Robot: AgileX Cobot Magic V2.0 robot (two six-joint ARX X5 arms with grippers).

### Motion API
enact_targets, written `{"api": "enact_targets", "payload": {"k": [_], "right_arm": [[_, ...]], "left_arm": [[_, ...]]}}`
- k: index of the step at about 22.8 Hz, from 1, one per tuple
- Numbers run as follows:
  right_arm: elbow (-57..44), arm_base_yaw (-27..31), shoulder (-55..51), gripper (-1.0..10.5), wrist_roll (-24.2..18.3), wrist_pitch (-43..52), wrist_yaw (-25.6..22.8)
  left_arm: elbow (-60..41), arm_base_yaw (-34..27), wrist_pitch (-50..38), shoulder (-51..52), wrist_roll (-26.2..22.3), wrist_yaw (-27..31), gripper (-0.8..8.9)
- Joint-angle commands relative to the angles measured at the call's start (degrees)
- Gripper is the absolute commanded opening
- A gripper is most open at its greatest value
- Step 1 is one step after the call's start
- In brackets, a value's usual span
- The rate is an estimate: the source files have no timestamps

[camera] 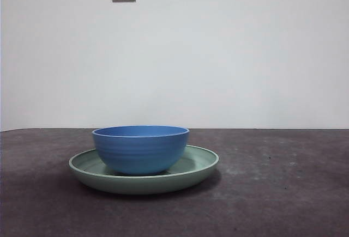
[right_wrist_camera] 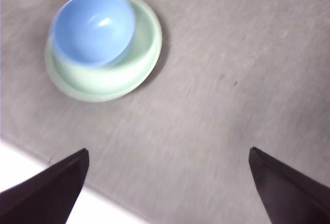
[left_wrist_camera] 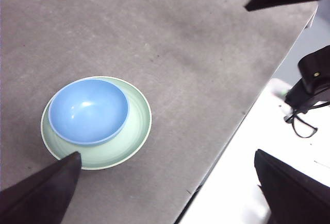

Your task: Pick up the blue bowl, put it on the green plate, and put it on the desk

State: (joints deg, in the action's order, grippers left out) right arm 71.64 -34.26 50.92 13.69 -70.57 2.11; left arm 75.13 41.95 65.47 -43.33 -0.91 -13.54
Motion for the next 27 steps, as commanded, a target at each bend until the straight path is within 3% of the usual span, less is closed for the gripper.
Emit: {"api": "enact_targets", "payload": {"k": [1, 4, 11, 13, 14, 16, 17, 27], "right_arm": [[1.22, -1.57, -2.84, 5.0, -0.48, -2.49, 2.56], [1.22, -1.99, -7.67, 5.0, -0.63, -3.41, 4.68], [1.22, -1.99, -12.61, 5.0, 1.05, -3.06, 4.46], [1.22, -1.99, -12.83, 4.1, 0.9, -3.23, 4.5], [1.22, -1.99, -12.83, 2.7, 0.9, -3.21, 4.5], [1.22, -1.99, -12.83, 0.0, 0.92, -3.15, 4.39], [1.22, -1.99, -12.83, 0.2, 0.94, -3.06, 4.26], [1.22, -1.99, -12.85, 0.2, 1.01, -1.03, 3.43]], "left_arm": [[0.76, 0.61, 1.05, 1.75, 3.85, -0.24, 6.88], [0.76, 0.61, 4.33, 3.85, 6.64, -0.24, 6.88], [0.76, 0.59, 6.03, 4.79, 7.96, 0.85, 6.67], [0.76, 0.59, 6.05, 4.79, 8.07, 2.21, 6.1], [0.76, 0.55, 6.08, 4.79, 8.04, 2.56, 5.23], [0.76, 0.55, 6.1, 4.79, 7.69, 2.58, 2.25], [0.76, 0.55, 6.03, 4.79, 7.61, 2.6, 0.38], [0.76, 0.55, 5.53, 4.9, 7.63, 2.6, 0.35]]}}
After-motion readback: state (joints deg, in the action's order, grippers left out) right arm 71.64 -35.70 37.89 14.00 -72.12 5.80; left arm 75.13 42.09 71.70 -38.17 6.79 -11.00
